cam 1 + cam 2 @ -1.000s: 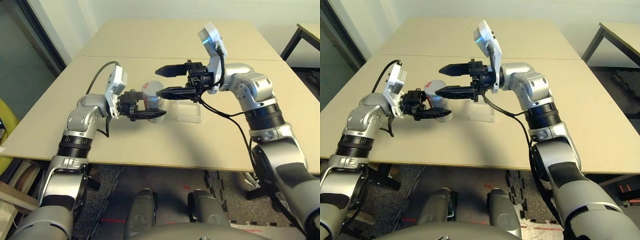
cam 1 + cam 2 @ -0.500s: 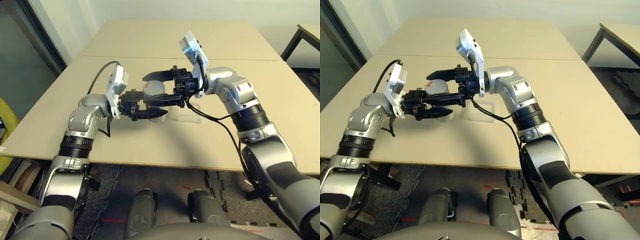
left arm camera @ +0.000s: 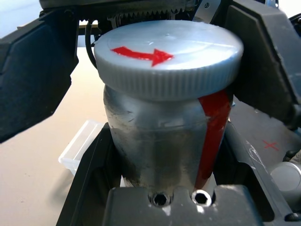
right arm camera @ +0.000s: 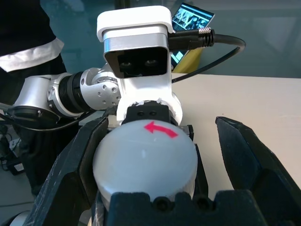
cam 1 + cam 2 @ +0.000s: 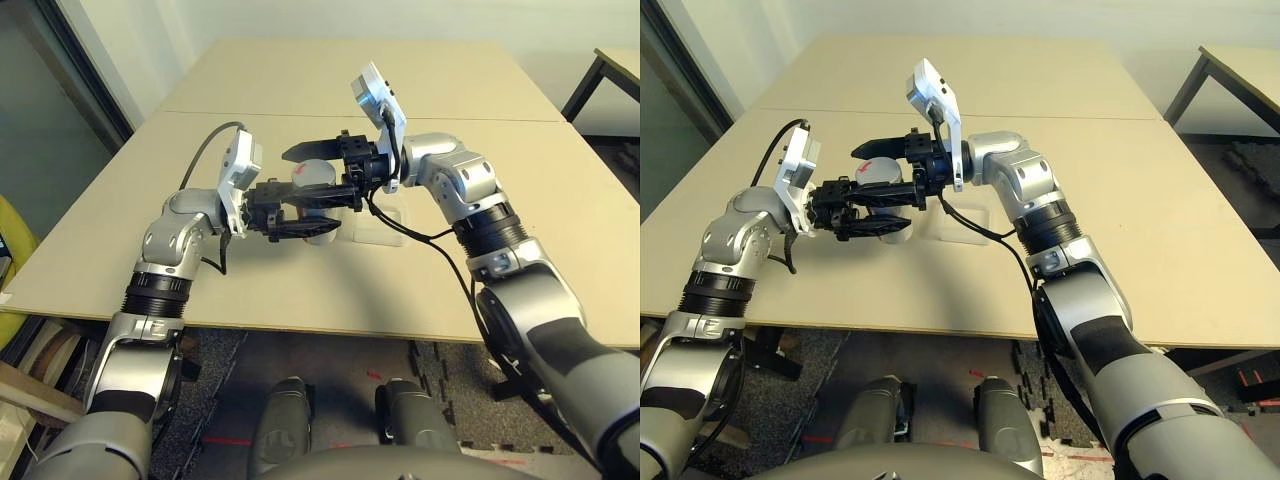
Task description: Pour the medicine from the bottle into the box.
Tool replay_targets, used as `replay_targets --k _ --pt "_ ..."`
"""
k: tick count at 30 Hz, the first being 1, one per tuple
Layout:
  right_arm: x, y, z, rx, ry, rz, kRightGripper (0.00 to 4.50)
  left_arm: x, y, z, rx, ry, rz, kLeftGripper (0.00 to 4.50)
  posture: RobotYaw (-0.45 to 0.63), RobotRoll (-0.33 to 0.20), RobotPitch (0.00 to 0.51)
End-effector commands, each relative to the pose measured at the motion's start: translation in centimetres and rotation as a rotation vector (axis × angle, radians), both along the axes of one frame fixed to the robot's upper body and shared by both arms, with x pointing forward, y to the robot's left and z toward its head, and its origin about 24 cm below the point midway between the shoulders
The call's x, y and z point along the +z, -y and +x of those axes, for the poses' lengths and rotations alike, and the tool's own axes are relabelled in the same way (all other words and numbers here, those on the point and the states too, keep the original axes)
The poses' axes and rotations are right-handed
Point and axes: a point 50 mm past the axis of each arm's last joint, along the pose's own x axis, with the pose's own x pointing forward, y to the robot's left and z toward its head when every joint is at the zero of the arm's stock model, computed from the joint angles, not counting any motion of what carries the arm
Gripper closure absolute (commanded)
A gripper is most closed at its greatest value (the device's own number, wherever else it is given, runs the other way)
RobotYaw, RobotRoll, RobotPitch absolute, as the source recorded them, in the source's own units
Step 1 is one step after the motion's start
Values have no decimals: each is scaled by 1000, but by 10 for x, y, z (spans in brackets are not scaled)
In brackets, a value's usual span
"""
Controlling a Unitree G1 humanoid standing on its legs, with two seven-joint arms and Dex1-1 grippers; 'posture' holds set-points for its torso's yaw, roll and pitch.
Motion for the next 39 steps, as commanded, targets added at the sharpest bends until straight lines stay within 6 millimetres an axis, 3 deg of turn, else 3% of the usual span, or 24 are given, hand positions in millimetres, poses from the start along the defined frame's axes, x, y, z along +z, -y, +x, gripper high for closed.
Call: replay_targets --k 1,29,39 --pt "4 12 4 -28 4 -5 0 0 -3 -3 -4 3 6 1673 -43 0 29" --pt "11 52 -15 -43 -21 -9 0 0 -5 -2 9 10 6 1673 -53 0 35" --pt "20 38 -18 -19 6 8 0 -2 -4 -2 12 3 2 1673 -53 0 36"
